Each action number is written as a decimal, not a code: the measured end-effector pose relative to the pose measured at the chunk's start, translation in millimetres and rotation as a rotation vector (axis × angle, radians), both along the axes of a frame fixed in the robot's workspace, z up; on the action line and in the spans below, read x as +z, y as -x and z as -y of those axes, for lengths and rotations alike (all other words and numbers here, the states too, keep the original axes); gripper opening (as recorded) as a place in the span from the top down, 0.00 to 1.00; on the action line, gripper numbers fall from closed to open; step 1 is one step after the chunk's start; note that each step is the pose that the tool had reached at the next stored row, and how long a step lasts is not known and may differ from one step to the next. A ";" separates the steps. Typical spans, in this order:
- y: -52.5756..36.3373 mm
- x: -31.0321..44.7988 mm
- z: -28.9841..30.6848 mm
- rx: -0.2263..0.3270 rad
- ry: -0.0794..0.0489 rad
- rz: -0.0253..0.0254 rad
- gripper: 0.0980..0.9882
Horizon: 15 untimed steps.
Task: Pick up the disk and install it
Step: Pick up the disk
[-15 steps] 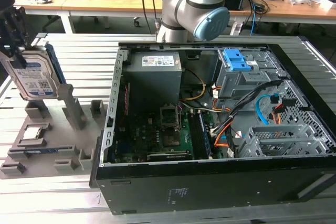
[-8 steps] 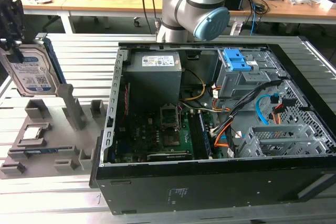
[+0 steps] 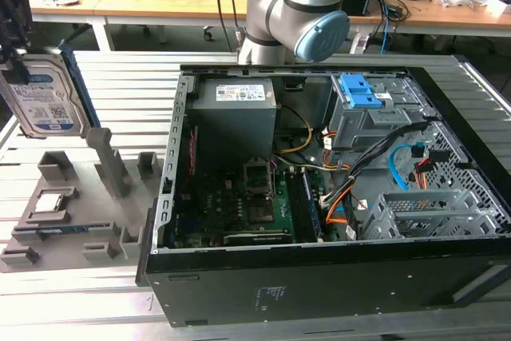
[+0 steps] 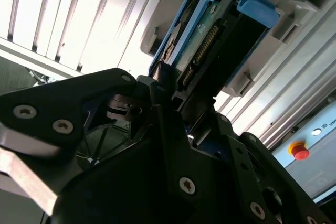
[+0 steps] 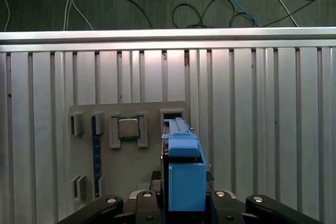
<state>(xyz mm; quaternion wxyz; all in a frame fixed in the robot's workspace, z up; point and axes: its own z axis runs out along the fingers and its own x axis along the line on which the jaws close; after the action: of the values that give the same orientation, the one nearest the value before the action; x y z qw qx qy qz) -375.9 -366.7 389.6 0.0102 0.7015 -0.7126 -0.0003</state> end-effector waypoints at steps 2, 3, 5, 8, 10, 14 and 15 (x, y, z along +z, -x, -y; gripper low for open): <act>0.0 3.2 0.0 0.000 0.000 0.0001 0.70; -0.1 6.6 0.0 0.000 0.000 0.0000 0.70; -0.1 10.2 0.0 0.000 0.000 0.0000 0.70; -0.2 16.7 0.0 0.000 0.000 0.0000 0.70; -0.2 20.8 0.0 0.000 0.000 -0.0001 0.70; -0.4 29.1 0.0 0.000 0.000 0.0000 0.70; -0.4 30.9 0.0 0.000 0.000 0.0001 0.70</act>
<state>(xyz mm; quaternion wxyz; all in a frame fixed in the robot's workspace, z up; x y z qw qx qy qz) -375.5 -366.7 420.5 0.0101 0.7015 -0.7126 -0.0003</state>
